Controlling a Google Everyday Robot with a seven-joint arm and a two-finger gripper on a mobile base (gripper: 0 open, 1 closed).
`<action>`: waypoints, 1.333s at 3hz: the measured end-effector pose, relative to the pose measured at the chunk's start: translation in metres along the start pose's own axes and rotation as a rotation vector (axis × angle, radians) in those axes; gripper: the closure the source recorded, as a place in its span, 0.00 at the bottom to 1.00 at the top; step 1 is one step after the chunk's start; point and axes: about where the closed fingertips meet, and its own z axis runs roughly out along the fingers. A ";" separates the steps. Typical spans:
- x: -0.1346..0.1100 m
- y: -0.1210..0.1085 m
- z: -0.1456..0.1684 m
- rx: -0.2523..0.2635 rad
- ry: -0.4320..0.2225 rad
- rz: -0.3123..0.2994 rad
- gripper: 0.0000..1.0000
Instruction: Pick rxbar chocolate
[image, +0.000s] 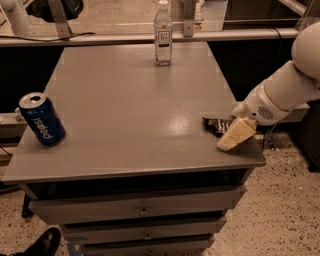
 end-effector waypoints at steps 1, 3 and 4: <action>-0.002 -0.002 -0.004 -0.001 0.002 0.002 0.64; -0.013 -0.008 -0.011 -0.008 -0.002 0.011 1.00; -0.027 -0.010 -0.015 -0.033 -0.037 0.025 1.00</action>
Offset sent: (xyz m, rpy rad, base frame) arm 0.0282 -0.0052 0.0141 -0.0015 0.0212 -0.0278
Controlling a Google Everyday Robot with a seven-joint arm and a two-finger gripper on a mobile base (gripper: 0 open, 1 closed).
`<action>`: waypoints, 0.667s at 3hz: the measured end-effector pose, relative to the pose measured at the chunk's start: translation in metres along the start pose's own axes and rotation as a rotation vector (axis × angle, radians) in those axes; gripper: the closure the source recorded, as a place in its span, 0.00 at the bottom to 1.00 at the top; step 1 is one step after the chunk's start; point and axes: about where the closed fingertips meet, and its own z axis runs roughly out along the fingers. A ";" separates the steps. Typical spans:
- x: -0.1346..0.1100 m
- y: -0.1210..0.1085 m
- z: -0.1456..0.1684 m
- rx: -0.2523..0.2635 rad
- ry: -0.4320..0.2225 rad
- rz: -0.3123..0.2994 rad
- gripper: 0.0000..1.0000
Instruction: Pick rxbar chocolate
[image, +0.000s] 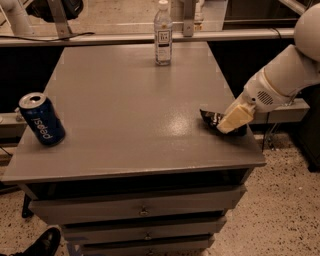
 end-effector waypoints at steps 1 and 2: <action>-0.026 -0.002 -0.008 -0.024 -0.068 0.012 1.00; -0.055 0.002 -0.031 -0.028 -0.180 0.048 1.00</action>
Offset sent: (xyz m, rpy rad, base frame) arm 0.0216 0.0436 0.1000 0.3153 -0.1092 -0.0821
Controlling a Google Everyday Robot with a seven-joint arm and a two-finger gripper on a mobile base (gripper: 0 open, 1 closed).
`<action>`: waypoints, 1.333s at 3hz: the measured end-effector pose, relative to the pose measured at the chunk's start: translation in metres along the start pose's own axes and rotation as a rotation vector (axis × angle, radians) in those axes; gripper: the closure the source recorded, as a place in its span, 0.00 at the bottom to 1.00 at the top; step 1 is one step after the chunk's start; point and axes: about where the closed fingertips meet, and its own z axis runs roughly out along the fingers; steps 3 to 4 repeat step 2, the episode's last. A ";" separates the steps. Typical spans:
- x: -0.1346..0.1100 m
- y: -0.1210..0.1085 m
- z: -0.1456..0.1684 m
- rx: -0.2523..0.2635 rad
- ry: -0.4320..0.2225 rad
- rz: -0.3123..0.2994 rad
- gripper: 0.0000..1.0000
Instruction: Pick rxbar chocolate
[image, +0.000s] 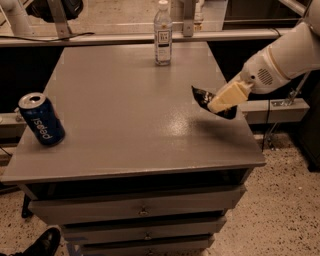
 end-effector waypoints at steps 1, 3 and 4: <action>-0.038 0.006 -0.028 0.021 -0.125 0.043 1.00; -0.042 0.007 -0.029 0.017 -0.137 0.048 1.00; -0.042 0.007 -0.029 0.017 -0.137 0.048 1.00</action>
Offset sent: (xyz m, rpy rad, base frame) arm 0.0043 0.0105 0.0389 0.0928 -0.0497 -0.0479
